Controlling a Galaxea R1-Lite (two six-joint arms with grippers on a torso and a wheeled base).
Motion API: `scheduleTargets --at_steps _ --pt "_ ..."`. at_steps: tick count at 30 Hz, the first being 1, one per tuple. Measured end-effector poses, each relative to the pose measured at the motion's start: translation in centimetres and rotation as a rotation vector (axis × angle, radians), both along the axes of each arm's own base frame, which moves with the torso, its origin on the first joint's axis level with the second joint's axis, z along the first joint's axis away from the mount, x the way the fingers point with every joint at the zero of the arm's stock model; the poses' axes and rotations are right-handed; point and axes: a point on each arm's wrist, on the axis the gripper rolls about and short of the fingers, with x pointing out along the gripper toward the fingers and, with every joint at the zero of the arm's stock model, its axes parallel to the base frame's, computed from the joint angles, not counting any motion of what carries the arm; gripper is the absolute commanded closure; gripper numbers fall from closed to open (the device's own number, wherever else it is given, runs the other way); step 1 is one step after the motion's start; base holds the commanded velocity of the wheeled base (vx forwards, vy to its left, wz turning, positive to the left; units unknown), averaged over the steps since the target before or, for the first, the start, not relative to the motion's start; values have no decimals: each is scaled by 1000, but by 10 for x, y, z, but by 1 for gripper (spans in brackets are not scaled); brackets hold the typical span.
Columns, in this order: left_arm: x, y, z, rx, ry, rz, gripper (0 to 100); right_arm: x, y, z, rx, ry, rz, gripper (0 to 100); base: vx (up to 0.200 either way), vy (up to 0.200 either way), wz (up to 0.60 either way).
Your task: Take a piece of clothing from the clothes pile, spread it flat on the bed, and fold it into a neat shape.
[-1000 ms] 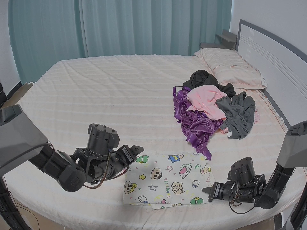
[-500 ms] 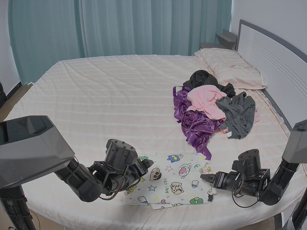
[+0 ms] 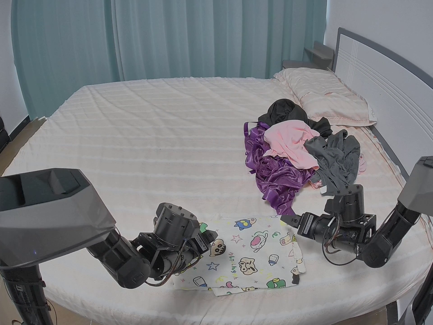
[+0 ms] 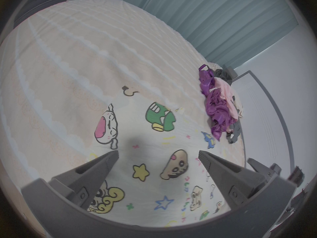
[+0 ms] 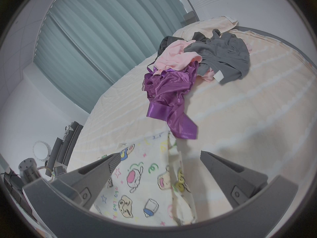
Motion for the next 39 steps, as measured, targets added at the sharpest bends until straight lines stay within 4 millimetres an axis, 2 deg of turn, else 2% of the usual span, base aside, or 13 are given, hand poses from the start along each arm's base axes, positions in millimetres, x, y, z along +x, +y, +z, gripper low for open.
scheduleTargets --at_steps 7,10,15,20,32,33,39 --pt "3 16 33 -23 -84 19 0 27 13 1 6 -12 0 0 0 0 0" --pt "4 25 39 -22 -99 36 0 33 16 -3 5 -8 4 0 0 0 0" --pt "1 44 39 34 -108 122 0 43 22 -15 -4 12 8 0 0 0 0" --pt "-6 53 34 106 -110 180 0 54 28 -22 -3 9 8 0 0 0 0" --pt "-13 56 30 121 -91 174 0 65 36 -29 -19 29 18 0 0 0 0" --pt "-13 56 29 122 -90 174 0 66 37 -29 -19 29 18 100 0 0 0" --pt "-13 56 29 120 -87 177 0 65 36 -31 -23 37 19 100 0 0 0"
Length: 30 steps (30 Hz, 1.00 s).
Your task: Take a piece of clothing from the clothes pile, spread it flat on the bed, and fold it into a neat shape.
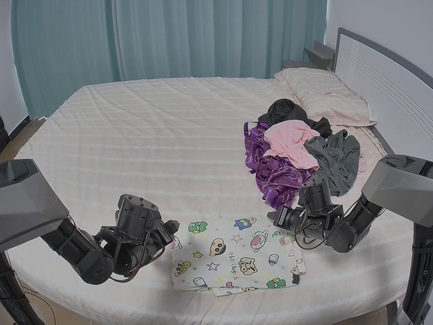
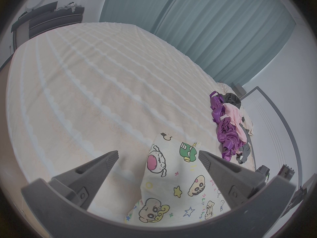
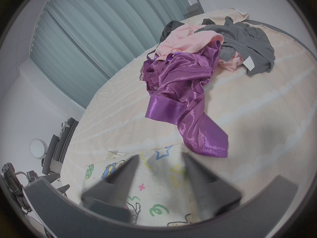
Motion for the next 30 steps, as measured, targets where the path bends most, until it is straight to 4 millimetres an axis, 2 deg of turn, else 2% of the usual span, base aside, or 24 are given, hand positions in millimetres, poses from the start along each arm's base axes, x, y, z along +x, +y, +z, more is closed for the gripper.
scheduleTargets --at_steps 11,23,30 --pt "-1 0 0 5 -1 -3 0 6 -6 -3 3 3 -26 100 0 0 0" --pt "-2 1 0 9 3 -1 0 14 -26 -3 8 1 -86 100 0 0 0" --pt "-2 1 0 9 1 0 0 15 -29 -4 8 3 -94 100 0 0 0"
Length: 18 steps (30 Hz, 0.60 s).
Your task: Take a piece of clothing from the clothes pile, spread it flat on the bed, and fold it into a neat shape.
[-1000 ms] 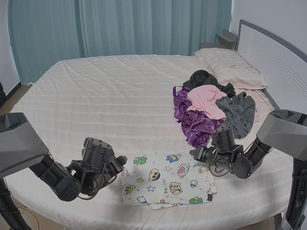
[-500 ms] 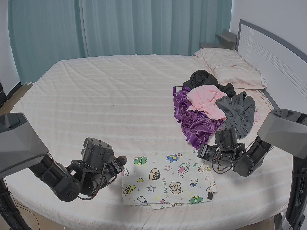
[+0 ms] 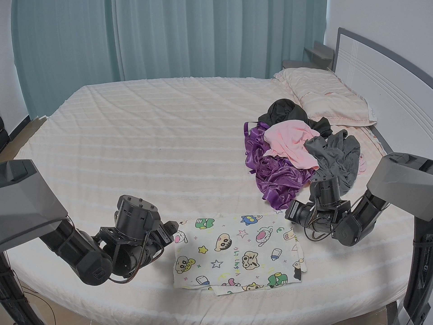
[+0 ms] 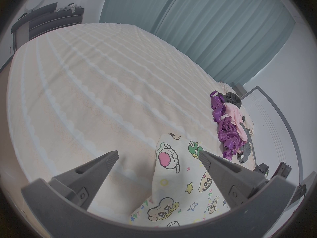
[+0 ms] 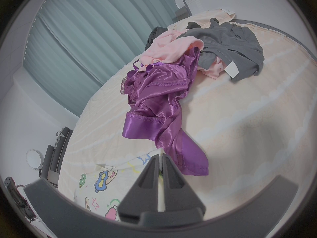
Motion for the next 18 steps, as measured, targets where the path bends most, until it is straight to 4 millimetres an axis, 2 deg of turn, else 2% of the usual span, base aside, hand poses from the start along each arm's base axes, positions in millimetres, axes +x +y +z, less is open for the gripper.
scheduleTargets --at_steps 2,3,11,18 --pt "0 0 0 0 -1 1 0 0 0 0 -1 1 -1 100 0 0 0" --pt "0 0 0 0 -1 1 0 0 0 0 -2 3 -2 0 0 0 0" --pt "2 3 2 -2 -8 10 0 -2 -6 5 0 -11 -21 0 0 0 0" --pt "6 15 16 -3 -53 40 0 -13 -20 31 -8 -62 -76 0 0 0 0"
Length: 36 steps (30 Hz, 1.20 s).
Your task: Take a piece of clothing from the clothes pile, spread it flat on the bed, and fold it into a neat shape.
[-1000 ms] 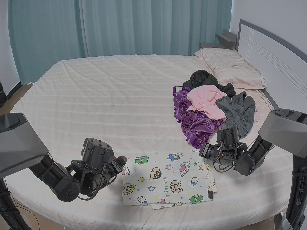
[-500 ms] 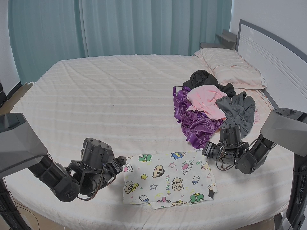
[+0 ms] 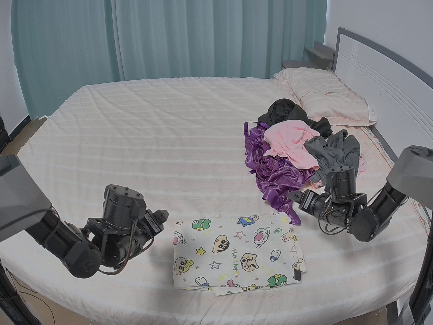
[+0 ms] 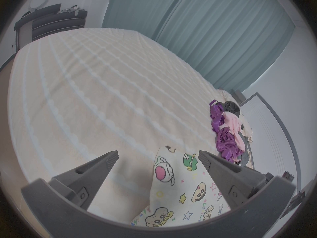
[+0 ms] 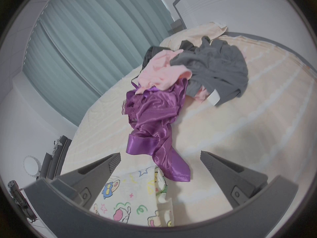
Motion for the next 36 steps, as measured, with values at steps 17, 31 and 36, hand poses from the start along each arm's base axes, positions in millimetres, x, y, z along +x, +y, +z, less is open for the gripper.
scheduleTargets --at_steps 17,31,36 --pt "-50 48 83 68 -288 120 0 -110 -45 81 -103 -191 -92 0 0 0 0" --pt "-156 103 114 214 -415 209 0 -213 -82 110 -214 -417 -194 0 0 0 0" --pt "-185 119 109 260 -442 241 0 -245 -95 105 -251 -454 -231 0 0 0 0"
